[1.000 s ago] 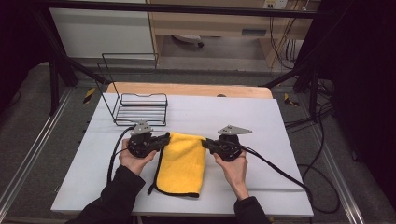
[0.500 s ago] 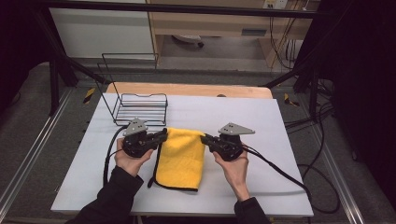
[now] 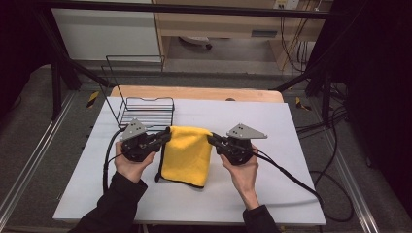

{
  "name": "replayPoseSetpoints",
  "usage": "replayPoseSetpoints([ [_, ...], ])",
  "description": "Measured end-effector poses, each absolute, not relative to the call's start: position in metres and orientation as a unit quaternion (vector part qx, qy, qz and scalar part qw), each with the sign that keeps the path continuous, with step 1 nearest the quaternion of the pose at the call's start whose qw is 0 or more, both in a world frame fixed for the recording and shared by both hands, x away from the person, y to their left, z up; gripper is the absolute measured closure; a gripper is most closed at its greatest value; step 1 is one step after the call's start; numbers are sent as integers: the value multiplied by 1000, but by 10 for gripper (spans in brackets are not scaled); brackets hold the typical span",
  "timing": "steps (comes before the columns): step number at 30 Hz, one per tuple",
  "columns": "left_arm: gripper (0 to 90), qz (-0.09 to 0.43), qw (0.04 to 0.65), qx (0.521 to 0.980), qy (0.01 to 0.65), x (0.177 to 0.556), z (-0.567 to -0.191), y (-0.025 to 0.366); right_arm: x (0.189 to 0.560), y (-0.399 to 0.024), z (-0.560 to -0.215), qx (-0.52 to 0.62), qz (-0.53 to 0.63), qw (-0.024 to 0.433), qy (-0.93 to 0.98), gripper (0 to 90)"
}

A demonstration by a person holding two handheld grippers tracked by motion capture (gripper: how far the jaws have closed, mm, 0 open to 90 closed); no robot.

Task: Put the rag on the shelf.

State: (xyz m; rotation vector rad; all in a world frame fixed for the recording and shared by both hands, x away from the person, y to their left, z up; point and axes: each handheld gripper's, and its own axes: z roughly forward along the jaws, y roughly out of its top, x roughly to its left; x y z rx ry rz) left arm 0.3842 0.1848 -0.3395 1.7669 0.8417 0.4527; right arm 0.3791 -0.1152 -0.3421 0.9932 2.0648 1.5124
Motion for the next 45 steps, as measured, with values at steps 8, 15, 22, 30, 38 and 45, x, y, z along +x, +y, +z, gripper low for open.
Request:
replayPoseSetpoints([
  [8, 803, 207, 551, 730, 347, 384, -327, 187, 379, -110, -328, 346, 551, 219, 727, 837],
  [15, 803, 222, 568, 714, 342, 384, -314, 193, 379, -107, -316, 335, 567, 234, 715, 837],
  [22, 803, 238, 580, 700, 342, 383, -305, 203, 379, -97, -305, 325, 579, 244, 706, 837],
  [30, 803, 255, 593, 682, 344, 384, -294, 217, 383, -81, -291, 312, 590, 258, 698, 837],
  [38, 804, 272, 607, 660, 349, 388, -279, 232, 390, -65, -275, 305, 602, 268, 688, 837],
  [45, 804, 281, 619, 643, 353, 391, -268, 242, 395, -53, -262, 295, 612, 275, 680, 837],
])
